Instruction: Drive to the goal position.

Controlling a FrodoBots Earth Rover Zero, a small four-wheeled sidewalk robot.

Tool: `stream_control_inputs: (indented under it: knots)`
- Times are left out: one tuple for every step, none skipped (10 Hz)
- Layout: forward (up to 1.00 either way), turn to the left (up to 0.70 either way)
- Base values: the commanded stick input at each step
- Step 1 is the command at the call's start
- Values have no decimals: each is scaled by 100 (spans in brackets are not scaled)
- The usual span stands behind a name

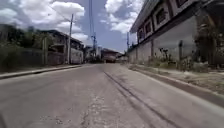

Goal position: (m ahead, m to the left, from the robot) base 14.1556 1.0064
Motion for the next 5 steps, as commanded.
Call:
stream_control_inputs:
  knots:
    - [100, 0]
    - [100, 0]
    - [100, 0]
    - [100, 0]
    - [100, 0]
